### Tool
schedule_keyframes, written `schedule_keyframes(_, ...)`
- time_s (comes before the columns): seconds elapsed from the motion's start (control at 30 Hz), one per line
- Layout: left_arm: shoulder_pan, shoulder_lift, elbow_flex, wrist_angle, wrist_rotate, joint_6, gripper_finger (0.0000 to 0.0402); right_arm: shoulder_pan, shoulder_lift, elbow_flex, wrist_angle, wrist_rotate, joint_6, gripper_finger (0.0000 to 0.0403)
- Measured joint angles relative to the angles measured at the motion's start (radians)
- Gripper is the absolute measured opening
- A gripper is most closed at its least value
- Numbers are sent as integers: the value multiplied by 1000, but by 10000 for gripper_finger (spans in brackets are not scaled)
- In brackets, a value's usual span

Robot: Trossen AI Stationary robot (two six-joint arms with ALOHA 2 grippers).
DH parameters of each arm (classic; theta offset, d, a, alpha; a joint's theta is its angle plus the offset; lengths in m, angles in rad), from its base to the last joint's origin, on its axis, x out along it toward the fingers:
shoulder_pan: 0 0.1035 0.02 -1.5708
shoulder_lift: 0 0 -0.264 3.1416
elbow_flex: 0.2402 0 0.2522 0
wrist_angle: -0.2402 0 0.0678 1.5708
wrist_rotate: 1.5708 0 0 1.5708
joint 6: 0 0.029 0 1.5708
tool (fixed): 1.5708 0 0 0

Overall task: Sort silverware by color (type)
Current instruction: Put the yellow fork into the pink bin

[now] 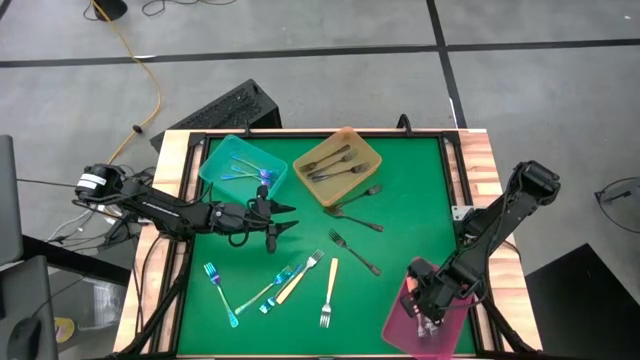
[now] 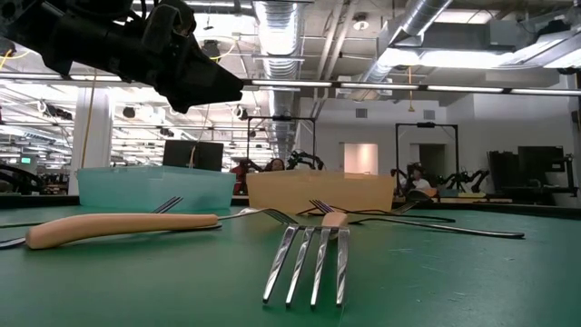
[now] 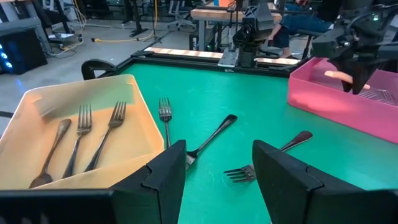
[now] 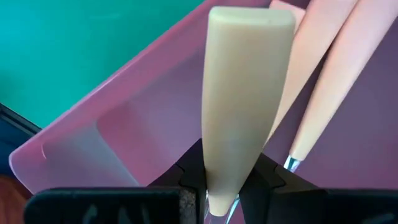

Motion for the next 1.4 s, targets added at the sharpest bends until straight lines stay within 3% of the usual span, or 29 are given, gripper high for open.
schedule_keyframes(0.33, 0, 0, 0, 1, 27, -1, 169, 33, -3, -35, 25, 21, 88, 87)
schedule_keyframes(0.57, 0, 0, 0, 1, 27, -1, 169, 56, -4, -148, 232, 16, 161, 87)
schedule_keyframes(1.03, 0, 0, 0, 1, 27, -1, 169, 46, -4, -163, 166, 17, 171, 144)
schedule_keyframes(1.4, 0, 0, 0, 2, 27, -1, 169, 46, -17, -163, 189, 16, 119, 150)
